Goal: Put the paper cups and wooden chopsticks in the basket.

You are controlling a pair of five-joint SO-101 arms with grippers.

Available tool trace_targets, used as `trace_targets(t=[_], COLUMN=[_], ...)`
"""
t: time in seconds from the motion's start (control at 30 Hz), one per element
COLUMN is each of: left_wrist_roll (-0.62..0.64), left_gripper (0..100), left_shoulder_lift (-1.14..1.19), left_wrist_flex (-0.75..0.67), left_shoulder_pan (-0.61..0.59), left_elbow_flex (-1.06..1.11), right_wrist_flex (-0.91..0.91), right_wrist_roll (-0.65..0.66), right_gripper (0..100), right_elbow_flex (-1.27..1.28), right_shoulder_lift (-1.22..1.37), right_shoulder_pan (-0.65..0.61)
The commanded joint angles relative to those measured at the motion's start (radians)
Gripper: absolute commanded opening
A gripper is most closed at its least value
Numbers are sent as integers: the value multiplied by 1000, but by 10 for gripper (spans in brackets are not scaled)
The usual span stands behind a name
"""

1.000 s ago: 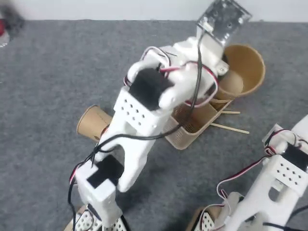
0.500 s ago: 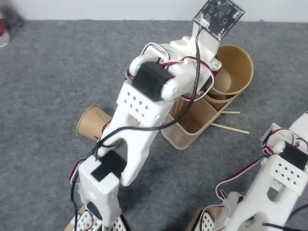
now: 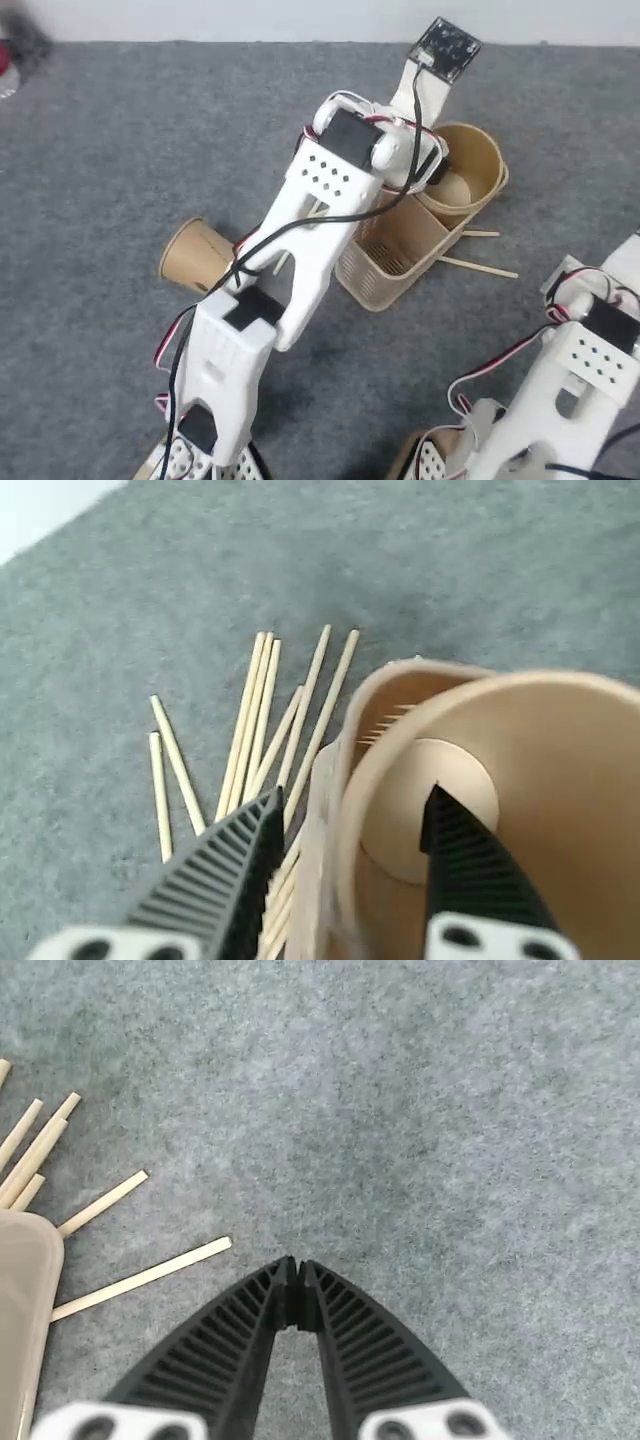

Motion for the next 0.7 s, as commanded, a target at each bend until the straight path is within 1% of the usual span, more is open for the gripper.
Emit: trace_targets(t=[0.0,0.33,0.4,0.5,0.57,0.67], left_wrist_roll=[-9,-11,-11,-12,-49,-69], left_gripper=[220,220,220,221,222,222], left_shoulder_lift=[68,124,94,38,-3,-89], left_wrist_flex=[-12,-12,15,97,160,170], left_shoulder_pan=[-25,6,0,-2,3,-6], left_elbow_flex=[-12,-22,-68,-180,-271,-343], right_wrist_flex=[-19,-22,-22,-22,-22,-19], right_wrist_roll=[-5,25,25,25,25,26], right_gripper=[6,6,6,6,6,6], right_elbow_flex=[-8,-8,-8,-8,-8,-8], right_shoulder_lift=[-28,-28,-28,-28,-28,-28], right_shoulder_pan=[-12,-13,-13,-13,-13,-13])
